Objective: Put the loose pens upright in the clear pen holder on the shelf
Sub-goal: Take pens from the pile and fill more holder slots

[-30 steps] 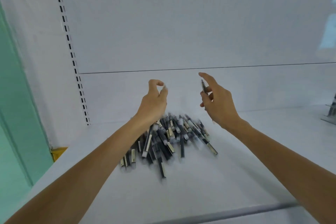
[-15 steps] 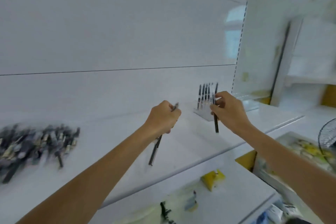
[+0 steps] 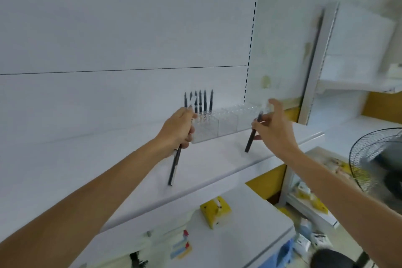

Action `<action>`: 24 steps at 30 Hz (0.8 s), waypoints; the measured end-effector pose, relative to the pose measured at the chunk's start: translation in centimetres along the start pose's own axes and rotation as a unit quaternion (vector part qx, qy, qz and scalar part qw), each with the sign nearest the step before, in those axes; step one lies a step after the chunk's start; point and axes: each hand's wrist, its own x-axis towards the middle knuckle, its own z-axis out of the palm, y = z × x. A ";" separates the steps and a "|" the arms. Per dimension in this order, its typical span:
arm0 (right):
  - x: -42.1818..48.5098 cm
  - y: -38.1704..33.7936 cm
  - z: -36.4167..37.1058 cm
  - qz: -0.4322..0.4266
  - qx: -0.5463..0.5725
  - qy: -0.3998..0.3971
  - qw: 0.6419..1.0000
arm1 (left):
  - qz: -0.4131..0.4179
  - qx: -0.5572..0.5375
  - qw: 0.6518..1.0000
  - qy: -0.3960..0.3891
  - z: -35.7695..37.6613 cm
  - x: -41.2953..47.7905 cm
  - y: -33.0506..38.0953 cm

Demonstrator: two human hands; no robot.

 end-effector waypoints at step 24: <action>20.6 3.9 9.3 -0.258 0.124 -0.183 0.940 | -0.003 -0.029 0.971 0.238 3.9 8.7 0.9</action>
